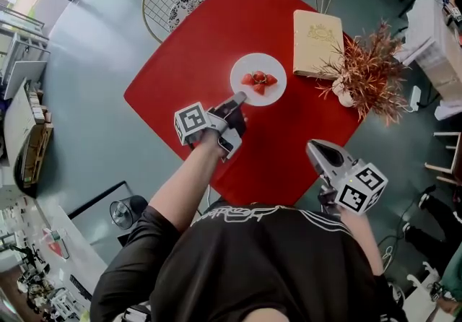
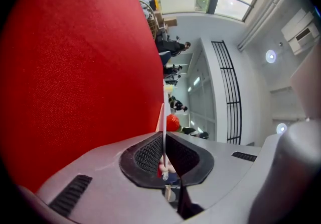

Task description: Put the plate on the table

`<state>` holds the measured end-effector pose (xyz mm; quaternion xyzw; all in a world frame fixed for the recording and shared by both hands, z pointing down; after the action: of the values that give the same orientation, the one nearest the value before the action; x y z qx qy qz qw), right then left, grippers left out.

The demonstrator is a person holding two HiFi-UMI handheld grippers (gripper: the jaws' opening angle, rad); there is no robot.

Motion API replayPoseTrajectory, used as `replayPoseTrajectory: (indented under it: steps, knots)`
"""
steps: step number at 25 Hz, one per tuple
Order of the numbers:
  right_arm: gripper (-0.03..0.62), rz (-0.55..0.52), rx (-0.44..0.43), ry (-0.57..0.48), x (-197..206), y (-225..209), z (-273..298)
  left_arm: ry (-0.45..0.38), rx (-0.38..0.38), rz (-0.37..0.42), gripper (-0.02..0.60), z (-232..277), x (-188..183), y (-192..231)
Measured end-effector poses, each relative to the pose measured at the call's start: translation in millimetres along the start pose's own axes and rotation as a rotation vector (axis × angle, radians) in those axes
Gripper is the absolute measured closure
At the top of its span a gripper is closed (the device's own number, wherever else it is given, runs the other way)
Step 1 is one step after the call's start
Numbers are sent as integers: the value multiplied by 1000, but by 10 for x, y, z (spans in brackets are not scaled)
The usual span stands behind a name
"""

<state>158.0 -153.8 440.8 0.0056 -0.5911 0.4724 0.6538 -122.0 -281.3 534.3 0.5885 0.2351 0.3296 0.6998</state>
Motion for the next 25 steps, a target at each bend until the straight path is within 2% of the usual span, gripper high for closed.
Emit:
replayPoseTrajectory:
  steps: [4, 16, 25]
  knots:
    - [588, 13, 4, 2, 20, -23, 1, 12, -2, -2, 561, 74, 8, 86]
    - [588, 35, 7, -18, 33, 20, 2, 23, -88, -40, 560, 116, 32, 249]
    - [588, 69, 3, -24, 82, 27, 2, 36, -109, -51, 560, 109, 40, 273]
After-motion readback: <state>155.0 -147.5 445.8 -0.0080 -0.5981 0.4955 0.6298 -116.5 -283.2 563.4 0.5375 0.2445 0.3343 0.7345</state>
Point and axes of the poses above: the fingertips, and each gripper's own axes: z forward along the fingers, y to its left, x out of its underside, the point moved 8 cm from there along -z, backward along the fingers, and after that the axes turned 2 degrees about -x, right-handed, at the moved point
